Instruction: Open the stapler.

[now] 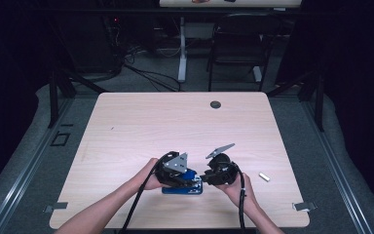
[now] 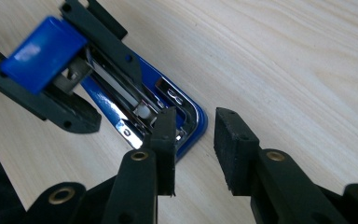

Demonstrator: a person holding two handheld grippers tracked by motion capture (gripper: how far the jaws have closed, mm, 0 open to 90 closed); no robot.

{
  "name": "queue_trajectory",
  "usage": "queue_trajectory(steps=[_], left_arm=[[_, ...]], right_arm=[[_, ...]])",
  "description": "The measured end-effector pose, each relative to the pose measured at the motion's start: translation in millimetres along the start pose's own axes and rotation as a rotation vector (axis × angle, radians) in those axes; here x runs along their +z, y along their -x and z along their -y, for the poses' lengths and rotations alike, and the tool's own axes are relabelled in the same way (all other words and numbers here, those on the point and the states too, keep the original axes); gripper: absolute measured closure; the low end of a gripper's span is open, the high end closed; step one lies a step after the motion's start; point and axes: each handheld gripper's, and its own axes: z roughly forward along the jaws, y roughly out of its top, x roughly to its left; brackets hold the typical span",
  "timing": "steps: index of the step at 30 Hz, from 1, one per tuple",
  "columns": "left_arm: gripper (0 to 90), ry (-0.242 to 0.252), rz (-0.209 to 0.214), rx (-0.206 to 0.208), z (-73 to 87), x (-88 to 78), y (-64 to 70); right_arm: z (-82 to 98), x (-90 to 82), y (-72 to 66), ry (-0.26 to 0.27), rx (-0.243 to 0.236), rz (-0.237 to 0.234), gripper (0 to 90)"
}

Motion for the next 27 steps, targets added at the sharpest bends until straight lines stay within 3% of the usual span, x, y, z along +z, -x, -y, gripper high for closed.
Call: queue_trajectory(steps=[7,12,15,24,27], left_arm=[[65.9,0.011,-0.004,0.012,5.2,-2.0,0.1],[65.9,0.020,-0.004,0.010,6.5,-2.3,0.5],[65.9,0.014,-0.004,0.008,6.8,-4.3,-0.4],[65.8,0.023,-0.020,-0.007,8.5,-10.3,0.2],[65.8,0.017,-0.023,-0.011,8.0,-11.0,0.3]], right_arm=[[-7.8,4.6,-3.4,0.019,0.014,-0.045,71.3],[-4.0,12.7,-1.1,-0.020,0.030,-0.068,73.9],[-3.0,15.5,-2.2,-0.015,0.035,-0.089,79.7],[-1.3,16.1,-11.0,-0.005,-0.031,-0.028,83.4],[-0.6,15.9,-9.9,-0.001,-0.025,-0.038,83.5]])
